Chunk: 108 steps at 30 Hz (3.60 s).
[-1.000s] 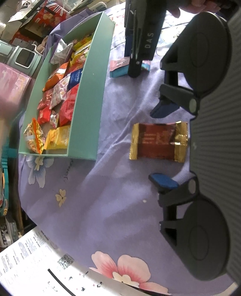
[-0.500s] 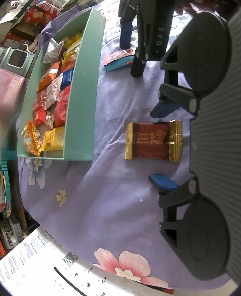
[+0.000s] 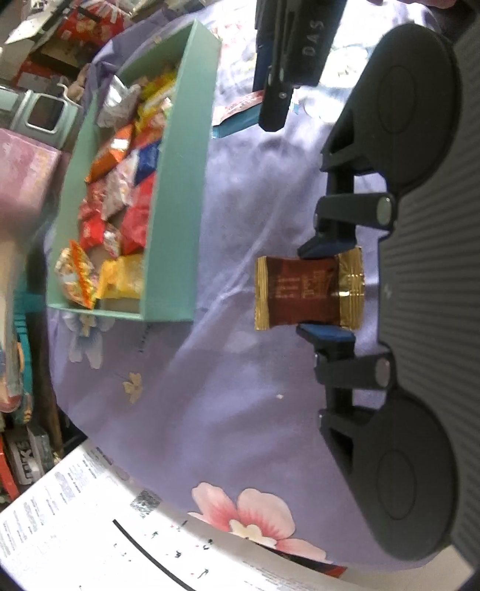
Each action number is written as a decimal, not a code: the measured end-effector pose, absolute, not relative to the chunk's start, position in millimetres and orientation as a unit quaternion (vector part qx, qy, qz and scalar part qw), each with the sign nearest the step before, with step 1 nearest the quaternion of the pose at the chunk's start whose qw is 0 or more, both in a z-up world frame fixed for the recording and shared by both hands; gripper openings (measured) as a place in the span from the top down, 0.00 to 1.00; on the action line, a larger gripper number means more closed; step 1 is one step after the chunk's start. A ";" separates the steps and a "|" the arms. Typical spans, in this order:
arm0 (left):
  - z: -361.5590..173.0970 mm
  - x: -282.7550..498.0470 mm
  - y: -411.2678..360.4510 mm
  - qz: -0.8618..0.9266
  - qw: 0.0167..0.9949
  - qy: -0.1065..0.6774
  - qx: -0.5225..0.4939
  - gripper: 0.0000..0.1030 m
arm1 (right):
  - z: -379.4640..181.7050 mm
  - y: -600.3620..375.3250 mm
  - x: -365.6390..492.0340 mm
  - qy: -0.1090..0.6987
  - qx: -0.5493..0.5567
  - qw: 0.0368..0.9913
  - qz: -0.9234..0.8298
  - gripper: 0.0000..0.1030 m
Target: Organize snacks
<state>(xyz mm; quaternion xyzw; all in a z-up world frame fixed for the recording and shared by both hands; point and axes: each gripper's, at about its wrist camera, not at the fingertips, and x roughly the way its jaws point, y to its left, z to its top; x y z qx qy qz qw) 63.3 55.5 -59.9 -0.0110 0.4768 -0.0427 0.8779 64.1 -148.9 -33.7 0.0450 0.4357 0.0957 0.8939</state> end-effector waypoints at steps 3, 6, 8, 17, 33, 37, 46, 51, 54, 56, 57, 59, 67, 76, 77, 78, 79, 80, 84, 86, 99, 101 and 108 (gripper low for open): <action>-38.3 67.7 55.5 -0.052 0.886 0.460 -0.023 0.64 | -12.0 -159.2 63.8 0.418 0.073 0.900 0.101 0.67; -12.7 81.2 50.8 -0.061 0.900 0.432 -0.022 0.64 | 10.9 -168.5 71.7 0.396 0.086 0.909 0.103 0.67; 4.4 94.6 44.9 -0.067 0.907 0.414 -0.021 0.64 | 23.1 -174.2 81.1 0.384 0.096 0.913 0.101 0.67; 38.6 170.3 15.4 -0.089 0.908 0.405 -0.067 0.64 | 50.4 -203.5 141.7 0.369 0.147 0.914 0.085 0.67; -4.3 201.4 -4.9 -0.082 0.889 0.449 -0.047 0.64 | 13.8 -210.0 181.4 0.408 0.169 0.894 0.070 0.67; -7.3 203.7 -7.6 -0.076 0.889 0.451 -0.034 0.53 | 12.7 -211.3 182.2 0.407 0.172 0.895 0.062 0.48; -17.6 201.9 -14.3 -0.044 0.884 0.465 -0.003 0.00 | 16.2 -220.8 171.8 0.394 0.184 0.900 0.040 0.00; -17.7 196.0 -16.0 -0.045 0.884 0.465 -0.003 0.00 | 16.5 -226.4 164.4 0.397 0.192 0.897 0.031 0.00; -12.2 191.2 -18.0 -0.045 0.887 0.459 0.003 0.00 | 20.1 -227.8 158.0 0.395 0.193 0.898 0.027 0.00; -6.9 186.4 -19.1 -0.047 0.889 0.455 0.007 0.00 | 23.5 -229.3 152.1 0.393 0.193 0.899 0.025 0.00; -4.2 183.5 -19.2 -0.047 0.891 0.452 0.008 0.00 | 25.9 -230.4 148.8 0.392 0.193 0.899 0.025 0.00; 2.1 176.5 -19.7 -0.049 0.893 0.447 0.012 0.00 | 30.3 -231.3 142.3 0.389 0.193 0.900 0.024 0.00; 29.3 141.9 -18.1 -0.045 0.903 0.427 0.025 0.00 | 51.1 -241.2 104.0 0.372 0.202 0.906 0.019 0.00; 52.0 102.0 -4.8 -0.036 0.913 0.405 0.020 0.00 | 72.4 -257.4 57.5 0.351 0.201 0.914 -0.003 0.00; 52.7 97.8 -2.7 -0.035 0.914 0.405 0.018 0.00 | 73.2 -258.7 52.9 0.351 0.201 0.914 -0.010 0.00; 52.6 94.7 -0.7 -0.035 0.914 0.404 0.017 0.00 | 72.6 -260.8 47.9 0.352 0.202 0.914 -0.016 0.00; 51.9 90.7 1.8 -0.033 0.914 0.404 0.016 0.00 | 72.0 -262.1 44.0 0.354 0.204 0.913 -0.021 0.00; 50.7 87.1 4.4 -0.031 0.913 0.406 0.014 0.00 | 70.6 -263.4 39.8 0.358 0.205 0.911 -0.026 0.00; 42.4 75.7 16.1 -0.020 0.910 0.414 0.009 0.00 | 62.6 -264.5 24.9 0.378 0.186 0.906 -0.044 0.00; 36.9 71.6 23.3 -0.014 0.907 0.420 0.002 0.00 | 57.2 -263.0 16.9 0.386 0.168 0.906 -0.051 0.00; -4.9 56.8 44.6 0.017 0.891 0.454 -0.017 0.00 | 3.5 -246.1 -8.0 0.457 0.125 0.878 -0.066 0.00; -10.2 56.3 43.2 0.016 0.890 0.456 -0.015 0.00 | -1.8 -245.6 -8.1 0.462 0.125 0.875 -0.069 0.00; -25.7 59.3 37.9 0.012 0.883 0.469 -0.013 0.00 | -8.0 -249.2 -0.2 0.469 0.120 0.872 -0.077 0.00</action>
